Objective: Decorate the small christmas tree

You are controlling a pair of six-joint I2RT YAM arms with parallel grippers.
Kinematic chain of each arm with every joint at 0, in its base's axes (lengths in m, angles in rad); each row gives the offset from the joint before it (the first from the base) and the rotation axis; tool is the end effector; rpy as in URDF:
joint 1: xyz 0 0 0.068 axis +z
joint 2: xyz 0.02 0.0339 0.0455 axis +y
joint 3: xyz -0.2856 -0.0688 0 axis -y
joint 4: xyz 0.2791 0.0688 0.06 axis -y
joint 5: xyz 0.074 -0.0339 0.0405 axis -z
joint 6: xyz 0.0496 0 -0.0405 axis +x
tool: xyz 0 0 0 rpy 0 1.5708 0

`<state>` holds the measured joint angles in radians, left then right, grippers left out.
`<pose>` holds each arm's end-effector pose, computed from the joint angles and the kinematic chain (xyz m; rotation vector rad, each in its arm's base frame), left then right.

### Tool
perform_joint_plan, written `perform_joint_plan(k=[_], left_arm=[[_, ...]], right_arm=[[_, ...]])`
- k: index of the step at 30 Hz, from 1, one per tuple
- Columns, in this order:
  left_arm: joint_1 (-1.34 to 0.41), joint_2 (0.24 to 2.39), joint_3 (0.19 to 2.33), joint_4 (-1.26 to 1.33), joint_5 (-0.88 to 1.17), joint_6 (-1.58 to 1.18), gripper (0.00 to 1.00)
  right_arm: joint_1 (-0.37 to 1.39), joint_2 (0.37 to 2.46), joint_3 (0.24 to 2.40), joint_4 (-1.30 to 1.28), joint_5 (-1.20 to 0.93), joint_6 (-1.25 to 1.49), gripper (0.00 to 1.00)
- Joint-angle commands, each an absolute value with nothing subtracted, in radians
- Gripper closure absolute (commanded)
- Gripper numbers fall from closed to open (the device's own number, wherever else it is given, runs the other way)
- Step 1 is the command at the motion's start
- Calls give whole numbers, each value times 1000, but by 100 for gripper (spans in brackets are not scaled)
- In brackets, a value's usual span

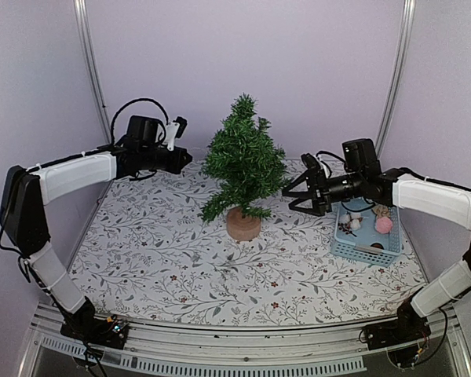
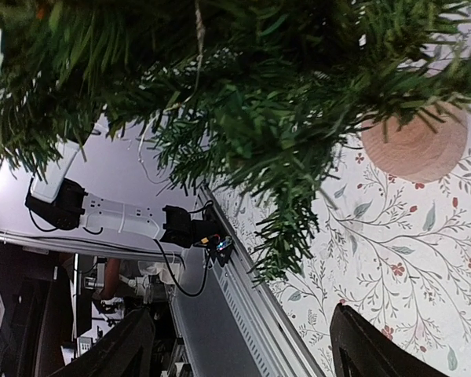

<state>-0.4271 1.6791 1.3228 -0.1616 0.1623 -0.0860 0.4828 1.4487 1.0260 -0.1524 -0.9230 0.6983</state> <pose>0.3973 -0.1896 0.2954 0.4575 2.0673 -0.4783 0.2930 0.1983 0.2807 -0.3669 2.3293 1.6292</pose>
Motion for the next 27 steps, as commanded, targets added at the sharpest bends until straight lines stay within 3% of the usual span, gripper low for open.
perform_joint_plan(k=[1,8,18,21,25,27], left_arm=[[-420,1641,1306,-119,176,-100,100],[-426,1632,1298,-103,178,-108,100],[-433,1641,1283,-60,184,-120,100],[-434,1643,1283,-60,185,-113,100],[-435,1644,1284,-65,185,-97,100],[-435,1645,1286,-65,186,-87,100]], right_arm=[[523,1464,971,-19,-972,712,20],[564,1526,920,143,-992,809,26],[581,1634,979,183,-998,821,52],[581,1651,986,182,-999,821,67],[580,1661,1010,158,-997,814,100],[576,1657,1020,127,-987,806,100]])
